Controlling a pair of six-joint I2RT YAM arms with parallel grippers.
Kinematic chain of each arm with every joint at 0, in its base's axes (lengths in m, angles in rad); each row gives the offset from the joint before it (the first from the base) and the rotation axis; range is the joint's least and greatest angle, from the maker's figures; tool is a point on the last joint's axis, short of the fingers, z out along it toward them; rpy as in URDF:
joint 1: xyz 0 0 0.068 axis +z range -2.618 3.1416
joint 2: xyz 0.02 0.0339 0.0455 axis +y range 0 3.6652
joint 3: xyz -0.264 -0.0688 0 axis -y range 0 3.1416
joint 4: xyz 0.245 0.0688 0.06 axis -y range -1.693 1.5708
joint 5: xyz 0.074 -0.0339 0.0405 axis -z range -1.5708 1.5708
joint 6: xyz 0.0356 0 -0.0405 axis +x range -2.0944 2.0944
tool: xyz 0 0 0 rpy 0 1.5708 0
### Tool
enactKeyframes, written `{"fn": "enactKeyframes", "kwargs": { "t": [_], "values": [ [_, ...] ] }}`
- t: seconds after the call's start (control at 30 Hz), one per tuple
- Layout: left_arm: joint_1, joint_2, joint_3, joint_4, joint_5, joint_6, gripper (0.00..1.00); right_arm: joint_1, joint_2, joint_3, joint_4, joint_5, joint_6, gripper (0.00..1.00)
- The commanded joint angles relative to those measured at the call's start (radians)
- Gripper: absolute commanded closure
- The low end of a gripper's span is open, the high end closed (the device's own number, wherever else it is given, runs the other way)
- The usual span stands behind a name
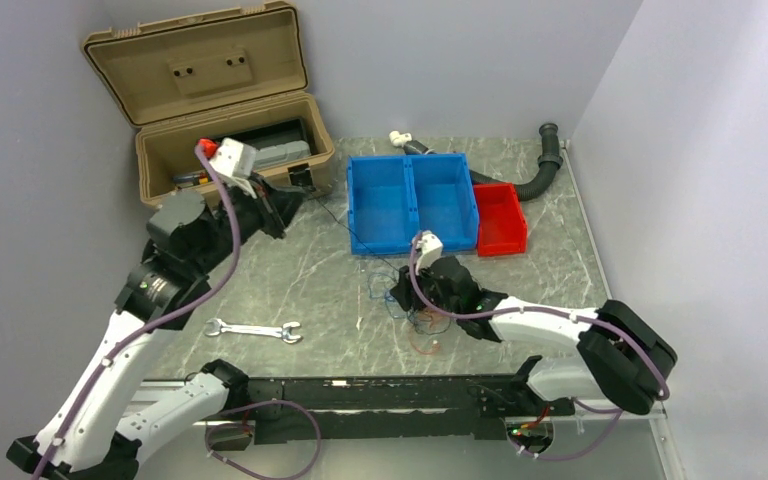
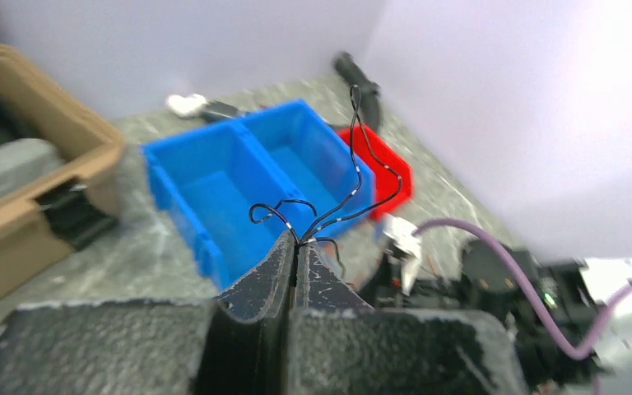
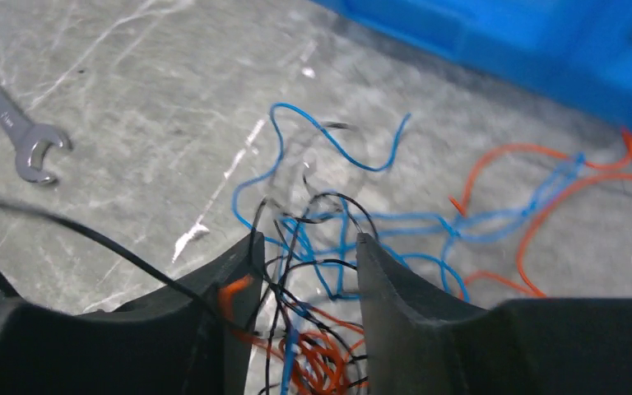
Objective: Untangle the cables
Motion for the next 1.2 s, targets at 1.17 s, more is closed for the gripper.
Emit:
{"fn": "enactKeyframes", "kwargs": {
  "t": [1.17],
  "values": [
    [0.090, 0.039, -0.392, -0.132, -0.146, -0.077, 0.81, -0.031, -0.447, 0.168, -0.630, 0.396, 0.046, 1.00]
  ]
}}
